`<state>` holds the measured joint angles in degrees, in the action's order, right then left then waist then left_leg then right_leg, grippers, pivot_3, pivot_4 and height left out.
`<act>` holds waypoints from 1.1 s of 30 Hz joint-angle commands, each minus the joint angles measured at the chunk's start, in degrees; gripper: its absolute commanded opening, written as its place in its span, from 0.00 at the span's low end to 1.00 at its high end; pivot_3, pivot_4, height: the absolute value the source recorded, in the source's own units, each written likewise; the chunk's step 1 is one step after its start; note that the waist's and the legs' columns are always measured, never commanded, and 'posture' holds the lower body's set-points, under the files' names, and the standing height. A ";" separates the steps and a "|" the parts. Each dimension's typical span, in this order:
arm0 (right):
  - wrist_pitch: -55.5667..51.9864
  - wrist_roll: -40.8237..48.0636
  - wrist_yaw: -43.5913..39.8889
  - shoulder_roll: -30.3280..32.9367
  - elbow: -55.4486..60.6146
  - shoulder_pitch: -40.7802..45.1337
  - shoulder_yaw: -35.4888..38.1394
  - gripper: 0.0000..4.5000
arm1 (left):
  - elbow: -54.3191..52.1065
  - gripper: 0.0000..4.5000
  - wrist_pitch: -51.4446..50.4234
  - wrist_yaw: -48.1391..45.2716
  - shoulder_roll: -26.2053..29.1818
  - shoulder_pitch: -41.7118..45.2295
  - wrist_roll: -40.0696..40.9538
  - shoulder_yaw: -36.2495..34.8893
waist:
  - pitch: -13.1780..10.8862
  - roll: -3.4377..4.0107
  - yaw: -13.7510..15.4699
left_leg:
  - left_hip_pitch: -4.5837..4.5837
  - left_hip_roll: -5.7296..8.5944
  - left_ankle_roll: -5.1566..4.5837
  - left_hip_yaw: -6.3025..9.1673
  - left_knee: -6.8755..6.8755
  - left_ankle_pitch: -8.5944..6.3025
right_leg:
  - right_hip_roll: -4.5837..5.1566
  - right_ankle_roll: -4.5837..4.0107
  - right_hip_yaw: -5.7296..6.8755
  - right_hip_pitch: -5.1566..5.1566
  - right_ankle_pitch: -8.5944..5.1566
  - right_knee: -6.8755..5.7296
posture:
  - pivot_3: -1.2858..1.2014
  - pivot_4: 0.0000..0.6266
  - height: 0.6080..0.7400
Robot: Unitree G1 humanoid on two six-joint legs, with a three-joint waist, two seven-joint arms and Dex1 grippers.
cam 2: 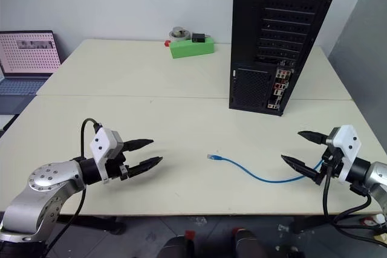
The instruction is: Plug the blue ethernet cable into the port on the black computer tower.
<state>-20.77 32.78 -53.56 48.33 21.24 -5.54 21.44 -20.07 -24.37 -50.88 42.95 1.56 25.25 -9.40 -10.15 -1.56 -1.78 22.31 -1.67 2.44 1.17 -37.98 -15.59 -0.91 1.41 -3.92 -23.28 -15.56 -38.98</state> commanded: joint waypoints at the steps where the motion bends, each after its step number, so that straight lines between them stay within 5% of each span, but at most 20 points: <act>1: 0.56 0.16 -0.17 0.21 0.75 0.69 1.30 1.00 | -2.53 0.75 0.12 -0.78 1.10 -0.12 1.37 -1.59 | 0.00 0.00 0.01 | 0.00 0.00 0.00 0.00 0.00 0.00 | 0.00 0.00 0.00 0.00 0.00 0.00 | 0.52 0.24 1.00; 18: -1.75 0.00 1.78 -1.17 6.38 0.11 -3.60 1.00 | -3.47 0.75 1.80 -3.49 3.27 0.29 -1.14 2.52 | 0.00 0.00 0.00 | -0.01 0.01 0.00 0.01 0.00 0.00 | 0.00 0.00 0.00 0.00 0.00 0.00 | 0.52 0.24 1.00; 33: -0.71 -13.05 8.36 -12.57 -1.17 13.04 -28.45 1.00 | -1.95 0.75 5.78 -8.70 2.89 3.35 -2.90 7.21 | -0.02 -0.05 -0.05 | 0.00 0.02 0.00 0.00 -0.03 0.00 | -0.02 -0.02 0.06 -0.01 -0.01 0.01 | 0.52 0.24 1.00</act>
<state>-23.36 21.13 -45.37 36.01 20.77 6.73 -6.27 -21.78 -19.72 -59.43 45.78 4.13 22.54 -2.18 -10.17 -1.60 -1.83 22.32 -1.66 2.45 1.18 -38.00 -15.59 -0.93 1.39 -3.86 -23.29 -15.57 -38.98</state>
